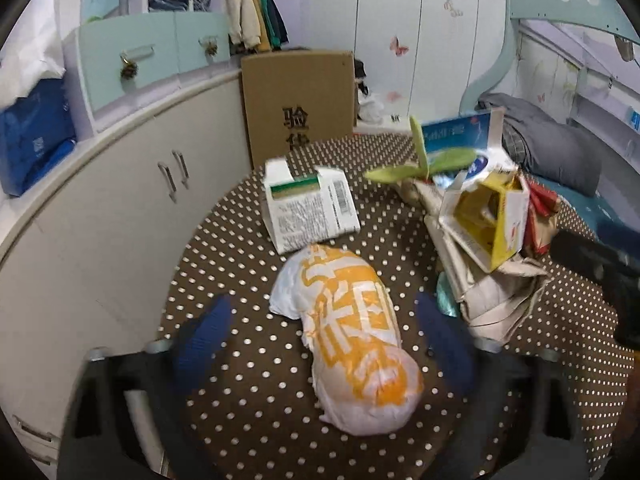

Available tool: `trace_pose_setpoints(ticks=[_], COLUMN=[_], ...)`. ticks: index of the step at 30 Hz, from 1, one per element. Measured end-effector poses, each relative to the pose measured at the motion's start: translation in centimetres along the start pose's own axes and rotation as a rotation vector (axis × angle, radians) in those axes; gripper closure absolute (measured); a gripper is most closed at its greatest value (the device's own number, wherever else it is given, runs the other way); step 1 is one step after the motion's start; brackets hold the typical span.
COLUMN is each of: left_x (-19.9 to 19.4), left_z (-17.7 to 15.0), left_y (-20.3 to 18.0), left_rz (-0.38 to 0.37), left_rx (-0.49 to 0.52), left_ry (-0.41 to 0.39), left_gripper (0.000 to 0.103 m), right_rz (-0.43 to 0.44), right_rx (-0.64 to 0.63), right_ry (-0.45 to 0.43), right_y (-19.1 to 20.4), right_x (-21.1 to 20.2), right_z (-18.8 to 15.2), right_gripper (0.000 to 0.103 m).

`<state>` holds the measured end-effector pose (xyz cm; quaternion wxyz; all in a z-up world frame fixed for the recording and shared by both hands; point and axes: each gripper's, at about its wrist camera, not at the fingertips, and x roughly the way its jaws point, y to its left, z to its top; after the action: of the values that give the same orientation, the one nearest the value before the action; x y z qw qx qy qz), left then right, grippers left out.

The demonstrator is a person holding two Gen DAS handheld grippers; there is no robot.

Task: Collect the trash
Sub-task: 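Grasp the orange-white plastic bag with the left tool while the right tool grasps the yellow box, then lift the bag with the left tool while the right tool carries the yellow box toward the bin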

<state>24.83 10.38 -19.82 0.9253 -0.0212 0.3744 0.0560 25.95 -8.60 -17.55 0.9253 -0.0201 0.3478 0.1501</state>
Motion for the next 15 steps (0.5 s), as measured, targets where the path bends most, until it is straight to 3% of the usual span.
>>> trace_pose_setpoints(ticks=[4, 7, 8, 12, 15], left_x=[1.8, 1.9, 1.8, 1.7, 1.5], left_z=[-0.4, -0.6, -0.6, -0.7, -0.6], left_y=[0.2, 0.4, 0.5, 0.3, 0.5], left_rz=[-0.053, -0.066, -0.070, -0.084, -0.092], left_rx=[-0.028, -0.038, -0.039, -0.040, -0.041], left_ry=[0.068, 0.067, 0.063, 0.058, 0.049], left_gripper=[0.052, 0.056, 0.057, 0.060, 0.063], right_rz=[0.009, -0.030, -0.042, -0.047, -0.069], right_rx=[0.017, 0.047, 0.054, 0.101, 0.115], right_ry=[0.018, 0.011, 0.005, 0.020, 0.013], right_y=[1.6, 2.3, 2.4, 2.0, 1.2], right_x=[2.7, 3.7, 3.8, 4.3, 3.9], right_z=[1.0, 1.4, 1.4, 0.9, 0.2], right_gripper=[0.006, 0.006, 0.012, 0.064, 0.083])
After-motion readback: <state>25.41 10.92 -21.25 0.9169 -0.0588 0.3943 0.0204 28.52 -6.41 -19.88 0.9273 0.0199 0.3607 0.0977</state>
